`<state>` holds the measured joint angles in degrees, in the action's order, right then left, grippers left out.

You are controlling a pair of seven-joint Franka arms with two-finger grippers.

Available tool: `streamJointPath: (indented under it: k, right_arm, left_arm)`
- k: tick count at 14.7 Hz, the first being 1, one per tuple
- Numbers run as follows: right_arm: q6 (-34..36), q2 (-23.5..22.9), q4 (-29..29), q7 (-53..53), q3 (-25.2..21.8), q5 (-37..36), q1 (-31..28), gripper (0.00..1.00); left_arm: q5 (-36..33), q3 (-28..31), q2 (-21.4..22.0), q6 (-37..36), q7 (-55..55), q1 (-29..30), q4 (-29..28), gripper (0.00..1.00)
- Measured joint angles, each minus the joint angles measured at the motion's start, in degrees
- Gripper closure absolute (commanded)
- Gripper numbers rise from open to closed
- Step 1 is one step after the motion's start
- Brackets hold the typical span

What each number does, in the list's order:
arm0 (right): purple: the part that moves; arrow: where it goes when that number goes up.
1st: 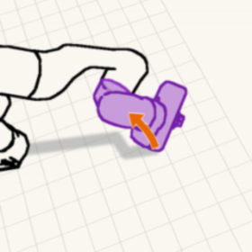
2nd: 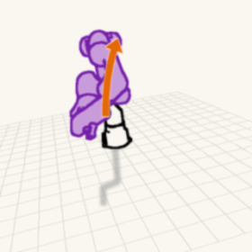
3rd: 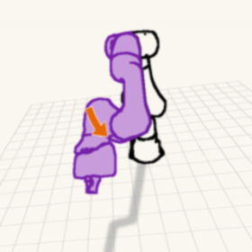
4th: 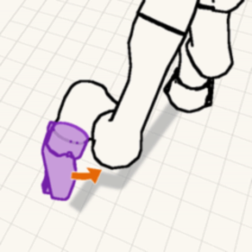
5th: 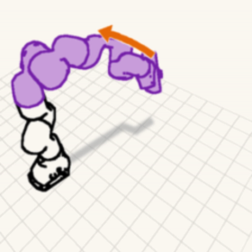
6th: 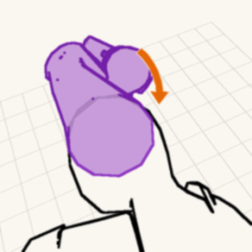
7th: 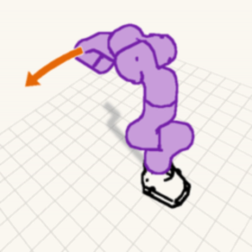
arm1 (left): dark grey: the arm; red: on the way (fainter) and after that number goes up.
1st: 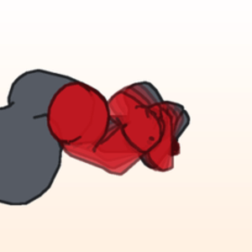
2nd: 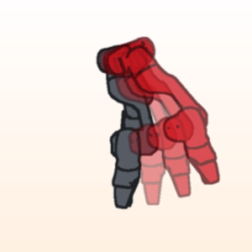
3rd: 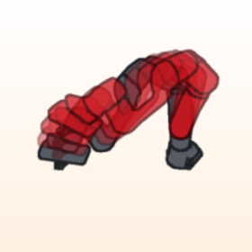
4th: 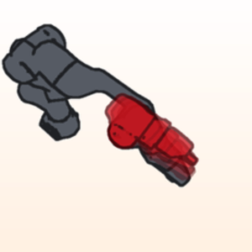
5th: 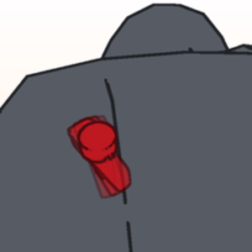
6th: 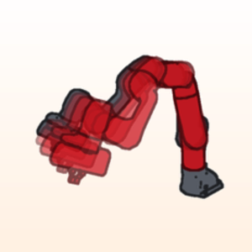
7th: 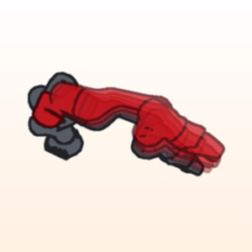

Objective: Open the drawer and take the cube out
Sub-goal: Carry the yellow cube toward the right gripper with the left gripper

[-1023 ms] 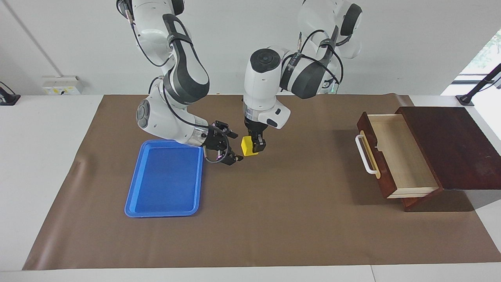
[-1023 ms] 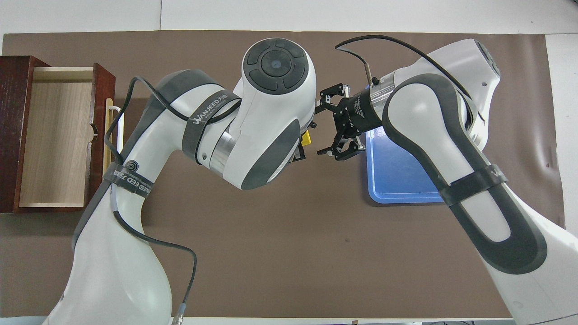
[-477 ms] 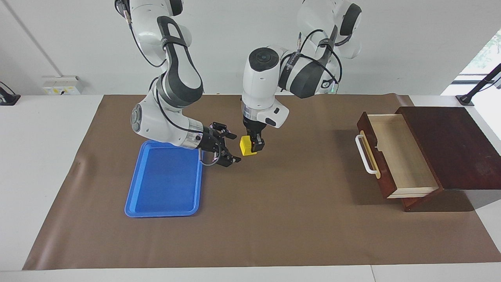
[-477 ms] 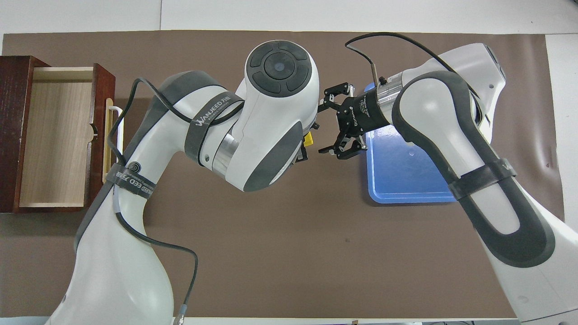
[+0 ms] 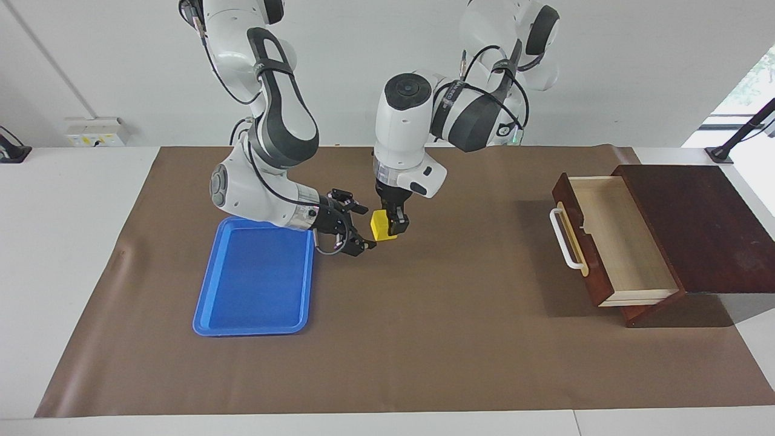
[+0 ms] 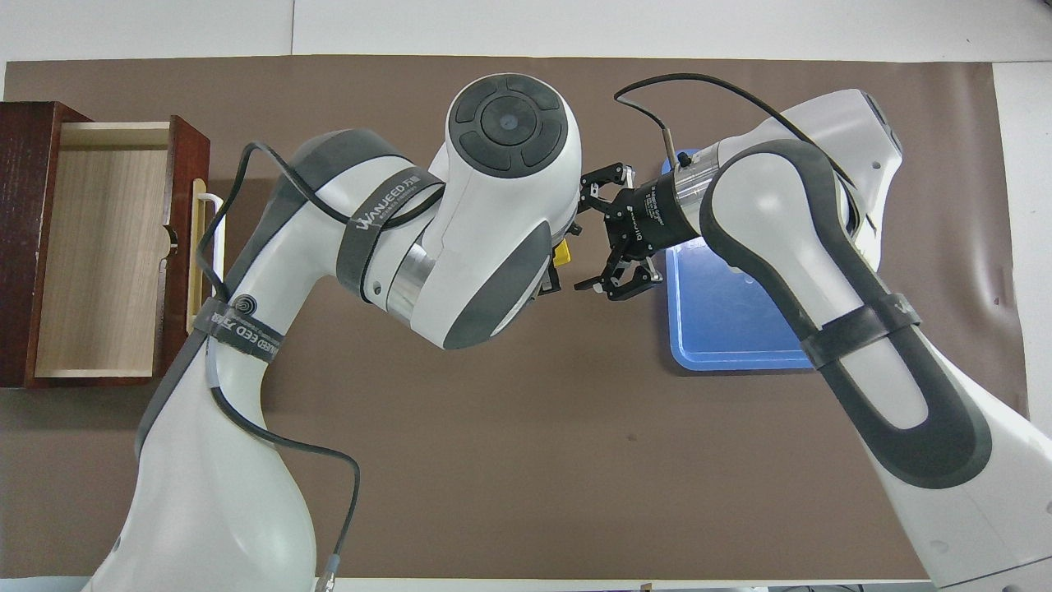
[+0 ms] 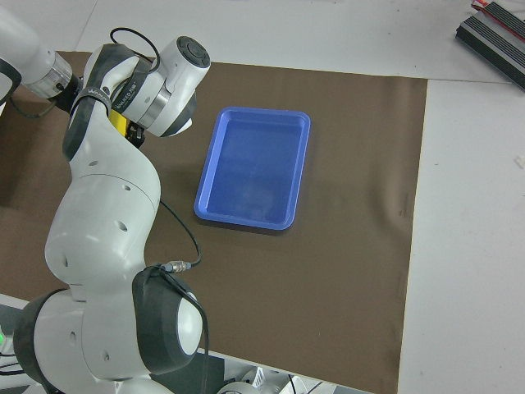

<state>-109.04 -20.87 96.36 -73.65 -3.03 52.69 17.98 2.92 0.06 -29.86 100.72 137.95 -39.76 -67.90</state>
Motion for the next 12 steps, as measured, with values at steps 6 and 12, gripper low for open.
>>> streamJointPath:
  k: [6,12]
  right_arm:
    - [0.0,0.0,0.0,1.2,0.0,0.0,0.7,0.00]
    - [0.0,0.0,0.0,2.2,0.0,0.0,1.0,0.02]
  left_arm:
    - [0.0,0.0,0.0,0.1,0.0,0.0,0.0,1.00]
    - [0.0,0.0,0.0,0.3,0.0,0.0,0.0,1.00]
